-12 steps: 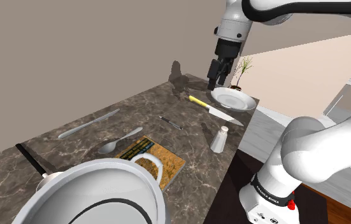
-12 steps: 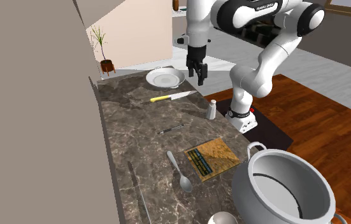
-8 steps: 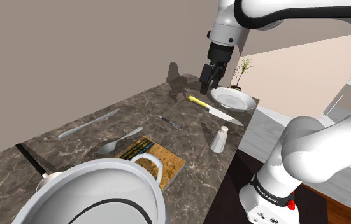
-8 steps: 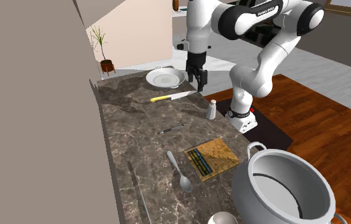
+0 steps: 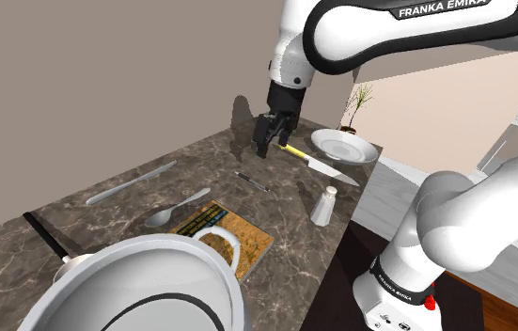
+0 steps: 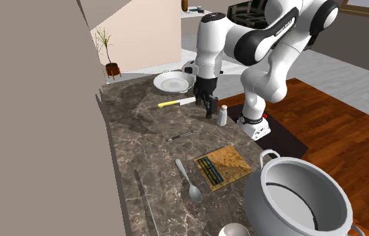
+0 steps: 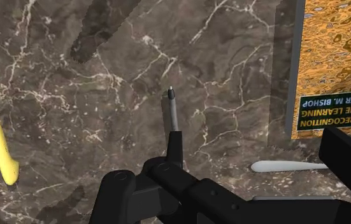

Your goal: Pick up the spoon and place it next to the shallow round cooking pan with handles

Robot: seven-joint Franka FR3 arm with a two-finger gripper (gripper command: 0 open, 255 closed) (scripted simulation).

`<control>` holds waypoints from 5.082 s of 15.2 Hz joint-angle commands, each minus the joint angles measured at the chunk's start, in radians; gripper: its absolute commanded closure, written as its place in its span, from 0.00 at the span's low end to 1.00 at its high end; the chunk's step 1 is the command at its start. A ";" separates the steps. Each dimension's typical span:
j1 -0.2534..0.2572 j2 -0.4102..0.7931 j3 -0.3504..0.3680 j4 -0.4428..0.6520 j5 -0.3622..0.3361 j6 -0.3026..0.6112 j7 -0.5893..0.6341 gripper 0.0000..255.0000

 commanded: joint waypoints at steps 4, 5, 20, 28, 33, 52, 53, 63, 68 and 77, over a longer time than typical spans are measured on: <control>0.024 0.131 0.089 0.037 0.005 0.125 0.100 0.00; 0.027 0.161 0.107 0.049 0.001 0.148 0.122 0.00; 0.087 0.694 0.295 0.388 -0.292 0.356 0.535 0.00; 0.124 0.822 0.281 0.451 -0.386 0.408 0.615 0.00; 0.127 0.847 0.273 0.447 -0.404 0.433 0.626 0.00; 0.121 0.816 0.283 0.463 -0.378 0.390 0.606 1.00; 0.119 0.808 0.285 0.468 -0.372 0.379 0.601 1.00; 0.110 0.744 0.299 0.527 -0.320 0.266 0.556 1.00; 0.107 0.719 0.303 0.565 -0.300 0.207 0.538 1.00; 0.012 0.538 0.242 0.370 -0.197 0.257 0.343 1.00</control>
